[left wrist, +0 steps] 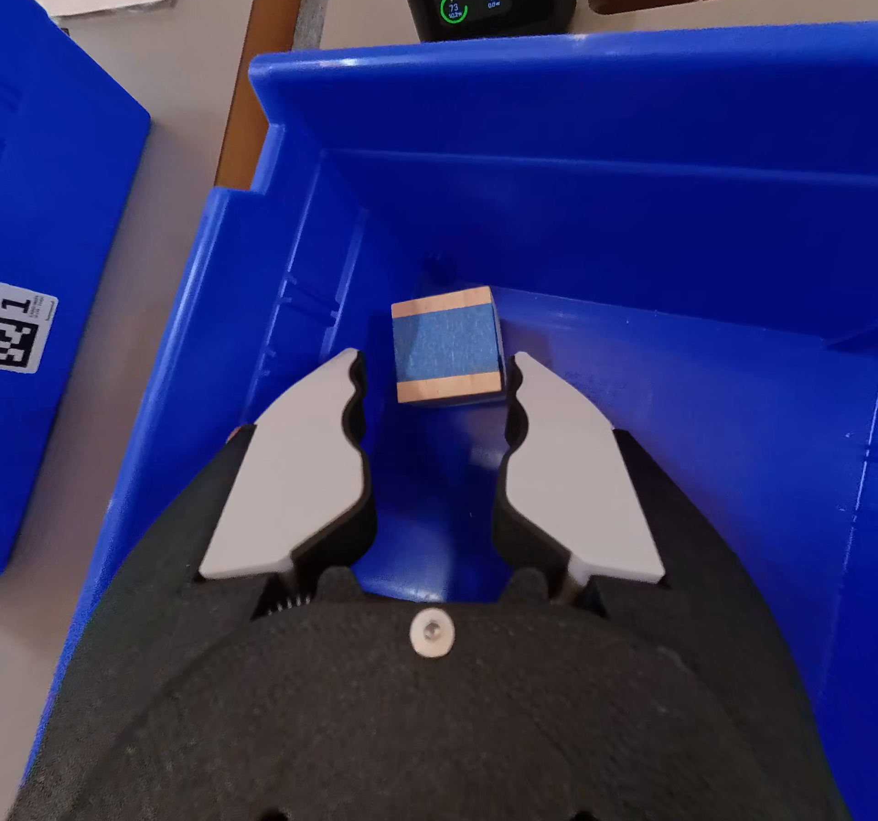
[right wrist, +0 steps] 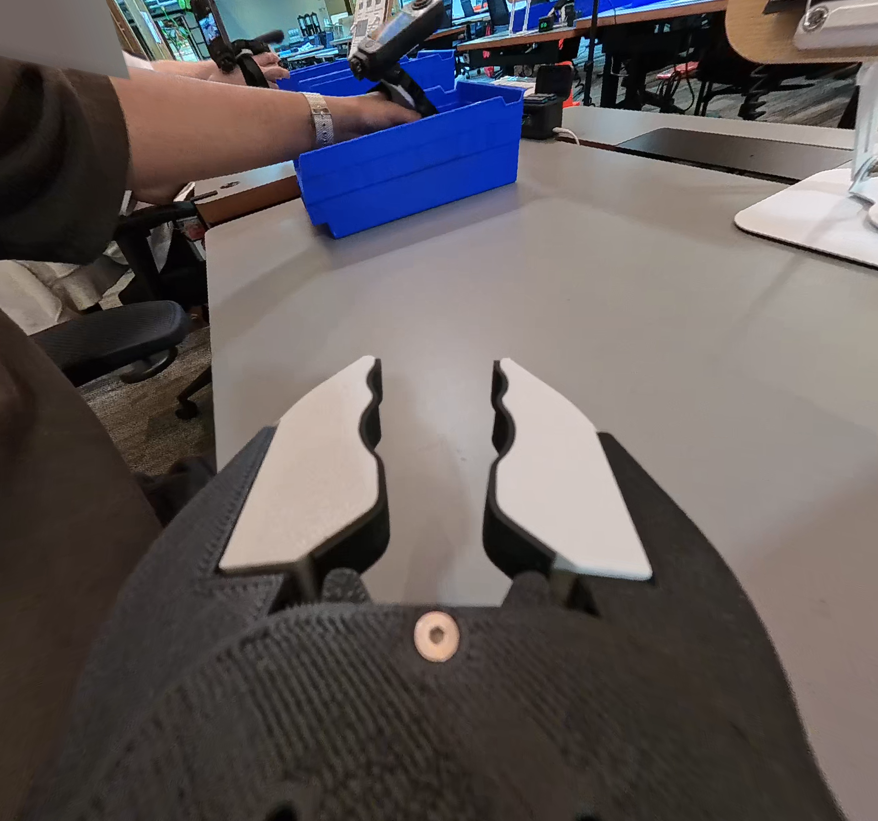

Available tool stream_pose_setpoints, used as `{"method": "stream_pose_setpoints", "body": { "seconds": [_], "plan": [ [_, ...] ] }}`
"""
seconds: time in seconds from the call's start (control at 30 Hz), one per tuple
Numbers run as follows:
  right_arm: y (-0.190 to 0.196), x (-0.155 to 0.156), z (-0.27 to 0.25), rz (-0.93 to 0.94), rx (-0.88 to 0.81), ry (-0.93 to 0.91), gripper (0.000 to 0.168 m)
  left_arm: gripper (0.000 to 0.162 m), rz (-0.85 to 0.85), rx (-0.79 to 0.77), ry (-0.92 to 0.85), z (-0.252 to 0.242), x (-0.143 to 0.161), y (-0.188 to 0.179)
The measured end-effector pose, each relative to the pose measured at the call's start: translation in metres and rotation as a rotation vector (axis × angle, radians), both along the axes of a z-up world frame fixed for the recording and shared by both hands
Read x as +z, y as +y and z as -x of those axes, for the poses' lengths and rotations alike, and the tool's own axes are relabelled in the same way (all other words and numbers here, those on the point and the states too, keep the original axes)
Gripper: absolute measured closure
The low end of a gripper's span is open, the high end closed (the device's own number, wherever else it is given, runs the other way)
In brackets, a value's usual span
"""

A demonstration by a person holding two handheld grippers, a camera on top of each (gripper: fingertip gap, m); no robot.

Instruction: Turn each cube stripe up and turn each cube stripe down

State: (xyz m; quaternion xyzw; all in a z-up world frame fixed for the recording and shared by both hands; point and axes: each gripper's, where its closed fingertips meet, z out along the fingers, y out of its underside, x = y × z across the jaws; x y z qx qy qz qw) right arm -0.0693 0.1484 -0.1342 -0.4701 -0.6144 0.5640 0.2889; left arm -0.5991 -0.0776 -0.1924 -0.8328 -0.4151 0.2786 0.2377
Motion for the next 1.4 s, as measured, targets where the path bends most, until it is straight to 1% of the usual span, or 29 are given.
{"method": "stream_pose_setpoints", "body": {
  "seconds": [0.13, 0.2, 0.27, 0.33, 0.4, 0.53, 0.63, 0.7, 0.77, 0.83, 0.9, 0.97, 1.1, 1.17, 1.2, 1.23, 1.33, 1.4],
  "plan": [
    [0.002, -0.003, 0.001, 0.014, -0.004, -0.013, 0.123, 0.107, 0.012, 0.028, 0.012, 0.006, -0.001, 0.0],
    [0.003, -0.002, 0.002, 0.014, -0.007, -0.011, 0.124, 0.117, 0.028, 0.038, 0.021, 0.007, -0.002, -0.002],
    [0.004, -0.001, 0.002, 0.016, -0.007, -0.007, 0.124, 0.117, 0.024, 0.034, 0.019, 0.004, -0.002, -0.003],
    [0.004, 0.0, 0.001, 0.024, -0.004, -0.003, 0.124, 0.117, 0.002, 0.031, 0.002, -0.001, -0.001, -0.002],
    [0.003, 0.002, 0.001, 0.037, 0.002, 0.0, 0.124, 0.117, -0.062, 0.019, 0.013, -0.007, 0.008, 0.004],
    [0.001, 0.007, -0.002, 0.052, 0.009, 0.012, 0.124, 0.118, -0.214, -0.003, 0.072, -0.026, 0.048, 0.02],
    [-0.003, 0.01, -0.004, 0.059, 0.026, 0.018, 0.125, 0.119, -0.322, -0.061, 0.13, -0.053, 0.092, 0.036],
    [-0.006, 0.012, -0.005, 0.057, 0.035, 0.026, 0.125, 0.119, -0.425, -0.123, 0.164, -0.083, 0.126, 0.053],
    [-0.01, 0.014, -0.006, 0.057, 0.043, 0.034, 0.126, 0.119, -0.572, -0.205, 0.179, -0.124, 0.158, 0.075],
    [-0.012, 0.017, -0.008, 0.064, 0.049, 0.04, 0.126, 0.119, -0.727, -0.29, 0.143, -0.174, 0.178, 0.097],
    [-0.013, 0.02, -0.009, 0.084, 0.047, 0.046, 0.126, 0.119, -0.849, -0.358, 0.038, -0.227, 0.179, 0.118],
    [-0.012, 0.025, -0.011, 0.112, 0.04, 0.054, 0.126, 0.119, -0.97, -0.442, -0.091, -0.283, 0.169, 0.138],
    [0.001, 0.036, -0.015, 0.151, -0.026, 0.094, 0.123, 0.119, -1.255, -0.611, -0.443, -0.394, 0.149, 0.172],
    [0.007, 0.041, -0.017, 0.136, -0.063, 0.125, 0.115, 0.12, -1.4, -0.641, -0.636, -0.434, 0.143, 0.183],
    [0.009, 0.045, -0.018, 0.102, -0.076, 0.153, 0.107, 0.12, -1.453, -0.643, -0.722, -0.451, 0.138, 0.188],
    [0.01, 0.049, -0.02, 0.051, -0.088, 0.189, 0.104, 0.12, -1.481, -0.644, -0.8, -0.465, 0.133, 0.193],
    [0.009, 0.062, -0.028, -0.128, -0.126, 0.327, 0.106, 0.119, -1.459, -0.692, -0.998, -0.507, 0.113, 0.206],
    [0.002, 0.065, -0.032, -0.235, -0.11, 0.389, 0.109, 0.119, -1.515, -0.734, -1.174, -0.53, 0.114, 0.208]
  ]
}}
